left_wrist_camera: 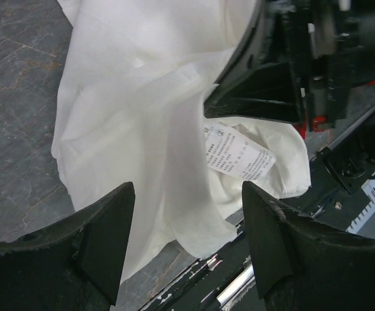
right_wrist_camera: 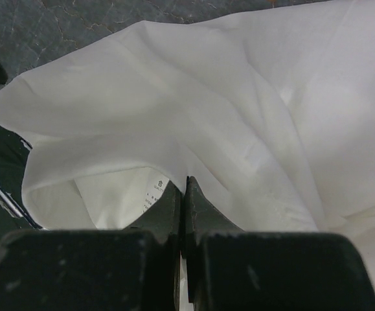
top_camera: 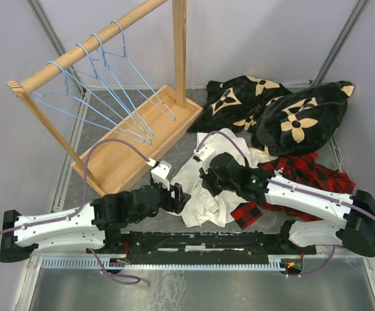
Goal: Place the shirt on the hanger
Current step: Adjust the shirt at the center of the board.
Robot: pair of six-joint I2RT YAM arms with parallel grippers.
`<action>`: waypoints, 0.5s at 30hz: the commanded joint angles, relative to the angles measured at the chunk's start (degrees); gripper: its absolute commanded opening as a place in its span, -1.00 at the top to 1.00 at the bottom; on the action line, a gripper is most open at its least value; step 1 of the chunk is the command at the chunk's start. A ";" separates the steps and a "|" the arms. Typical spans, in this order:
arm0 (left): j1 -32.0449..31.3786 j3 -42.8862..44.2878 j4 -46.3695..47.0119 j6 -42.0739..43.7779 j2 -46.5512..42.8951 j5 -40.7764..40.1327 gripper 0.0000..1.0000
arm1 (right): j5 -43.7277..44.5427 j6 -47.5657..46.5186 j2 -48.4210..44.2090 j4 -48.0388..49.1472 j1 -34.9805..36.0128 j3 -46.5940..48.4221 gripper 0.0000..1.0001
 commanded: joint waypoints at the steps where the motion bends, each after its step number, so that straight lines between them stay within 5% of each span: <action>1: -4.26 3.00 2.96 1.27 1.37 -7.36 -0.48 | -1.25 2.09 1.22 1.40 -1.03 2.79 1.00; 11: -8.93 6.67 -4.44 -3.02 12.04 -17.19 -0.46 | -2.93 3.14 -0.58 1.45 -2.28 2.06 1.00; 15: -9.56 8.66 -8.81 -5.25 15.41 -20.59 -0.30 | -3.04 3.06 -0.97 1.44 -2.54 1.42 1.00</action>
